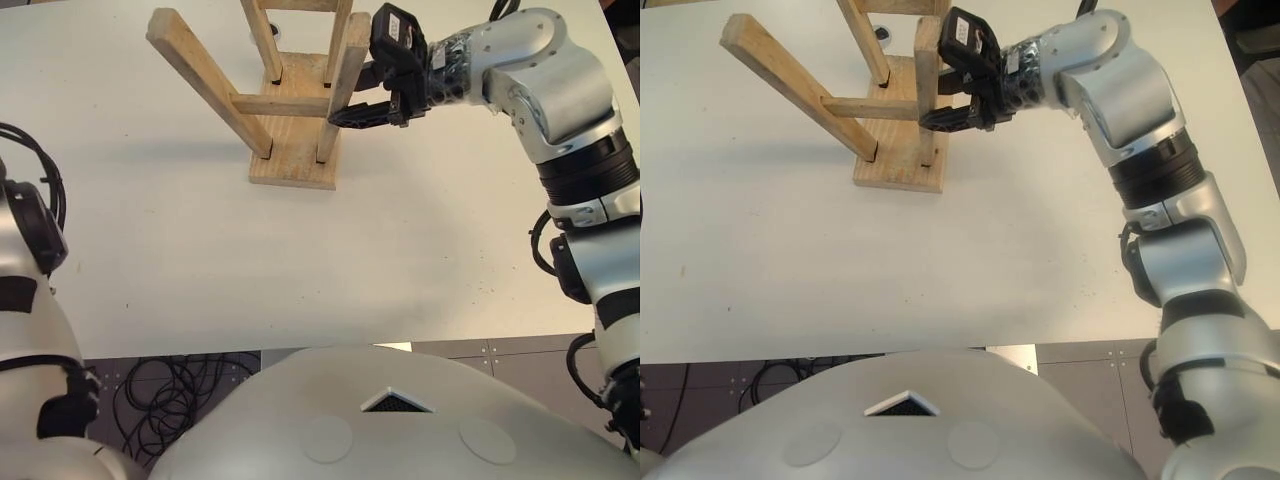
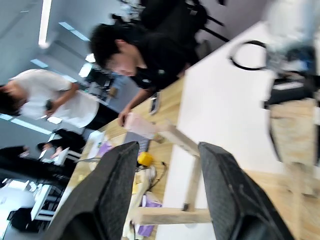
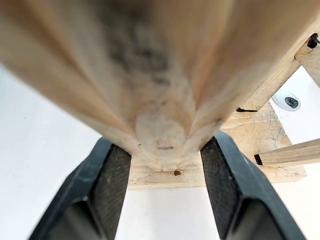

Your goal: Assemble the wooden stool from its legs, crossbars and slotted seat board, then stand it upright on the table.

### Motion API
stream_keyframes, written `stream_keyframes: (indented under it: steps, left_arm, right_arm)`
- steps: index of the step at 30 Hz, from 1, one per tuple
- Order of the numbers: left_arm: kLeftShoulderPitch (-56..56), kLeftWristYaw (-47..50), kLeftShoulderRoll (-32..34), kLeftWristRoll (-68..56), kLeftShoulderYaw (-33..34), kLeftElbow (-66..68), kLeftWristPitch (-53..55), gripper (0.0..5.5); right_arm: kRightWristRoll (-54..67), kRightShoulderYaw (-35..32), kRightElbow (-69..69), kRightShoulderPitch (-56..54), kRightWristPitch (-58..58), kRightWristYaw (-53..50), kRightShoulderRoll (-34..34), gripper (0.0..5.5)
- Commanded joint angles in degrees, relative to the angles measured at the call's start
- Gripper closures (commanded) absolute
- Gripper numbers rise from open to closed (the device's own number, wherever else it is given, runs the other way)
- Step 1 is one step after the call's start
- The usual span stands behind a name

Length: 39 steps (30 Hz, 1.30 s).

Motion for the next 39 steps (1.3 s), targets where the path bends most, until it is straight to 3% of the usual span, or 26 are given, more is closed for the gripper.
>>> stream_keyframes:
  steps: [1,6,8,13,16,20,23,25,28,32,35,39]
  left_arm:
    - [-3.3,12.7,-5.0,-0.5,6.1,20.4,-1.6,3.35]
    - [6.8,15.6,-9.2,-2.3,8.2,35.5,-9.7,3.35]
    - [12.0,16.1,-11.5,-3.0,8.6,39.0,-12.8,3.35]
    - [19.7,12.3,-14.2,-6.4,10.3,41.4,-17.1,3.35]
    - [23.3,8.5,-16.3,-10.2,10.8,38.1,-15.7,3.35]
    - [29.4,5.4,-19.6,-14.9,9.2,28.3,-11.3,3.35]
    - [35.7,3.4,-20.3,-17.6,6.6,18.3,-6.6,3.35]
    - [39.4,1.9,-19.6,-19.3,4.3,11.3,-3.3,3.35]
    - [47.3,-2.4,-17.4,-27.8,-0.8,-7.0,7.0,3.35]
    - [53.5,1.2,-18.4,-33.0,-4.1,-19.2,13.4,3.35]
    - [52.4,4.2,-17.2,-29.7,-2.9,-13.1,11.5,3.35]
    - [40.2,11.7,-15.1,-18.8,0.5,12.1,-0.5,3.35]
  right_arm:
    - [-7.4,11.2,11.5,18.7,9.7,-1.5,0.6,3.49]
    - [-6.3,8.8,8.8,17.8,7.2,-2.7,-0.6,3.49]
    - [-5.8,5.0,10.2,15.8,4.9,-4.9,0.8,2.88]
    - [-3.3,-4.0,2.8,15.7,6.4,-5.0,-1.3,2.21]
    - [1.2,-11.6,-7.0,21.8,6.3,-5.7,-2.1,1.81]
    - [9.7,-21.2,-19.8,28.1,7.9,-8.7,1.7,1.81]
    - [9.9,-23.2,-22.2,27.7,7.0,-13.7,5.0,1.81]
    - [5.3,-23.0,-18.0,25.4,3.3,-17.6,5.8,1.81]
    - [-7.6,-21.4,-2.5,20.6,-9.1,-23.4,1.9,1.81]
    - [-9.2,-25.4,7.3,18.0,-14.7,-24.6,2.5,1.81]
    - [-9.3,-26.0,7.5,19.3,-15.5,-22.8,2.6,1.81]
    - [-7.2,-27.3,-0.2,26.8,-11.3,-18.2,-0.2,1.81]
